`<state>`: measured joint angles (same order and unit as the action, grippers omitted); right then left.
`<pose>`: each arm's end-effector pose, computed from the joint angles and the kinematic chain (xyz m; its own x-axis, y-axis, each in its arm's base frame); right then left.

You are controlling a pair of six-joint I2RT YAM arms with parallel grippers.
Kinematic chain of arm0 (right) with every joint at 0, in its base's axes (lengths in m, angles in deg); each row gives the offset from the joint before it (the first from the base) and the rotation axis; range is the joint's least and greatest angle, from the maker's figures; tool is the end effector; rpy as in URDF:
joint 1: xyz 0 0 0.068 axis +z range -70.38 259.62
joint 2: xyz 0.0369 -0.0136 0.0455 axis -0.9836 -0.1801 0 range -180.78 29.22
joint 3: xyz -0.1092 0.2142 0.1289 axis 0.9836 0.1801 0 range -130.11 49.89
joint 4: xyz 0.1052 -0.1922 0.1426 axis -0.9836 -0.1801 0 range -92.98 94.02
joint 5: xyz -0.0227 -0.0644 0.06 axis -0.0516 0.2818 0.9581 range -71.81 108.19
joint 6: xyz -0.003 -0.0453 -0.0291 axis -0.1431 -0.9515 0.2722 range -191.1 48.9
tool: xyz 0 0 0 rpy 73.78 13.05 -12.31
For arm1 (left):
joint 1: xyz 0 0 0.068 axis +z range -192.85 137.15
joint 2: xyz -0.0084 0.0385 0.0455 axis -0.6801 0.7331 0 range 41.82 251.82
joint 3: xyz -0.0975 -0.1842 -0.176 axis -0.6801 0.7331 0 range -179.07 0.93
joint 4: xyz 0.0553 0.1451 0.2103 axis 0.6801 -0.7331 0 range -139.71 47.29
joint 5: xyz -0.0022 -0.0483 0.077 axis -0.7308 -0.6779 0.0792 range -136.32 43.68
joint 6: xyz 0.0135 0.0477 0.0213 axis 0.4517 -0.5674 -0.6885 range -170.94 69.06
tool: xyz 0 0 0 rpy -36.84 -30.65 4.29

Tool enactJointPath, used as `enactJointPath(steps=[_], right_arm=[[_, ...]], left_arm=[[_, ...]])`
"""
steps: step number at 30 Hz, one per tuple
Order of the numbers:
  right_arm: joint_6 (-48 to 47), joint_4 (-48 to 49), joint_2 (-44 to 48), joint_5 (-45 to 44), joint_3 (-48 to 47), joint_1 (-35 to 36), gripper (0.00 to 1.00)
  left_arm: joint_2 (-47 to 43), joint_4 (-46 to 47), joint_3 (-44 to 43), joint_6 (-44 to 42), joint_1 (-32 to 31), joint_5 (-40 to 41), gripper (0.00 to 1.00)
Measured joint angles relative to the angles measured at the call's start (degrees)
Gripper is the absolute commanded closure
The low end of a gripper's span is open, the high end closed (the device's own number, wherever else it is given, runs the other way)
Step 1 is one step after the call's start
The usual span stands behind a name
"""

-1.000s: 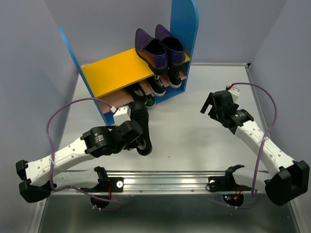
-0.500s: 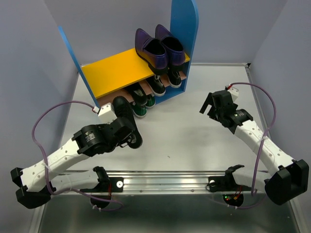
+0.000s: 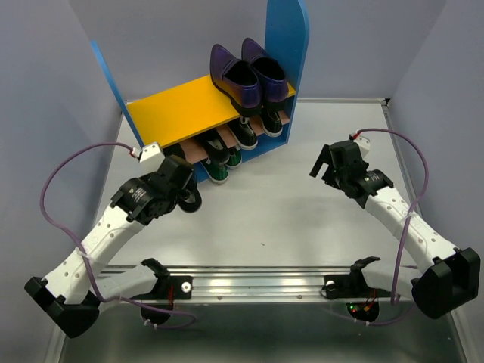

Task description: Place and organize the shoes onto the shoe shelf

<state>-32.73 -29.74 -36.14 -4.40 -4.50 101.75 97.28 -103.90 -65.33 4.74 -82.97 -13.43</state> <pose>0.2255 0.0769 0.2906 -0.5701 0.3868 -0.7248 0.3303 0.9157 0.2289 0.1395 -0.0921 0.3556 -0.5605 -0.4346 -0.7050 -0.3307 0.8979 -0.2906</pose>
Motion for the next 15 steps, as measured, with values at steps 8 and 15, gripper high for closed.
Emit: enactJointPath(steps=[8,15], right_arm=[[-0.02,0.74,0.00,0.13,0.02,0.00,0.00],[-0.13,0.81,-0.17,0.15,-0.22,0.00,0.00]], left_arm=[[3.56,8.13,0.15,-10.38,5.62,-2.40,1.00],[10.23,13.40,-0.46,-17.55,10.93,-3.96,1.00]])
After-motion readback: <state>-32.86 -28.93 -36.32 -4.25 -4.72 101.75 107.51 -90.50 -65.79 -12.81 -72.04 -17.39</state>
